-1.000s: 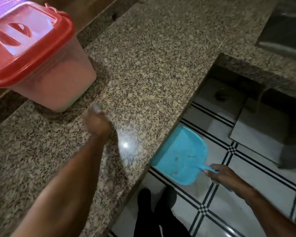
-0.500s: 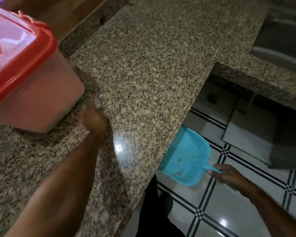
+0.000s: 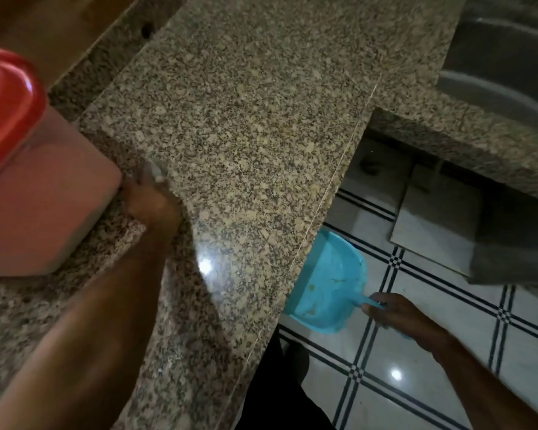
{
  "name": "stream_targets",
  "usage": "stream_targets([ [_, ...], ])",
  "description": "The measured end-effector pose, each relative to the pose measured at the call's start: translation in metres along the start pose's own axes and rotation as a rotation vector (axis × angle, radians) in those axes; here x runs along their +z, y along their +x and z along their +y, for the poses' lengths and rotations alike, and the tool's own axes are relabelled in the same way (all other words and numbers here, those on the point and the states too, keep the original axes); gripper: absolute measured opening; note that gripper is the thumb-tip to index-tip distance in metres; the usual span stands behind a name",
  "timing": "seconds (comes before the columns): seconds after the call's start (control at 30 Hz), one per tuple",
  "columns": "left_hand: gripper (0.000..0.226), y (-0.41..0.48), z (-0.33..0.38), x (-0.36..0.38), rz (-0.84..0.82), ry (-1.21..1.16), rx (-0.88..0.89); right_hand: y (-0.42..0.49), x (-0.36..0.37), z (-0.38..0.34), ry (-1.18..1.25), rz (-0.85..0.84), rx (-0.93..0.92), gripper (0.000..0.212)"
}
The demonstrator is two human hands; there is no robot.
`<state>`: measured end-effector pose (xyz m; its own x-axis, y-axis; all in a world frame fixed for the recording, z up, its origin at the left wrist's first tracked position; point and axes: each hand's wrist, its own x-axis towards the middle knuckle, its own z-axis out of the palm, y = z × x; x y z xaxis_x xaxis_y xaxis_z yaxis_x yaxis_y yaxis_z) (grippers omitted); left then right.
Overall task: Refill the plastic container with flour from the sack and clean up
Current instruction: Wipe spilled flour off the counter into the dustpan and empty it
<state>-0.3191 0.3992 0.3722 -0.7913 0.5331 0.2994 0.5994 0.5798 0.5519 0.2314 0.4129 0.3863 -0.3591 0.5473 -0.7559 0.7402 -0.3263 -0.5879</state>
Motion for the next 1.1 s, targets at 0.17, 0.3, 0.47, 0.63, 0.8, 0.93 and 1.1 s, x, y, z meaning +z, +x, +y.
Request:
stream_targets([
  [0.17,0.061,-0.062,0.142,0.008,-0.304,-0.248,0.467,0.001,0.001,0.011,0.071,0.037,0.060,0.032],
  [0.3,0.038,-0.092,0.171,0.011,-0.608,-0.437,0.566,-0.003,0.000,0.007,0.085,0.053,0.060,0.026],
  [0.47,0.067,-0.010,0.112,0.039,-0.269,-0.107,0.253,-0.009,-0.005,0.008,0.142,0.073,0.029,0.028],
  [0.63,0.052,-0.099,0.161,0.010,-0.499,-0.279,0.612,-0.017,0.003,0.019,0.114,0.046,-0.011,0.034],
  [0.8,0.087,-0.160,0.135,-0.006,-0.678,-0.222,0.637,-0.034,0.005,0.027,0.043,-0.001,-0.064,0.030],
  [0.93,0.062,-0.203,0.097,-0.067,-0.633,-0.242,0.701,-0.051,0.011,0.040,0.008,-0.013,-0.083,0.030],
  [1.1,0.030,-0.273,0.037,-0.127,-0.579,-0.202,0.555,-0.069,0.030,0.051,-0.025,-0.077,-0.147,0.024],
])
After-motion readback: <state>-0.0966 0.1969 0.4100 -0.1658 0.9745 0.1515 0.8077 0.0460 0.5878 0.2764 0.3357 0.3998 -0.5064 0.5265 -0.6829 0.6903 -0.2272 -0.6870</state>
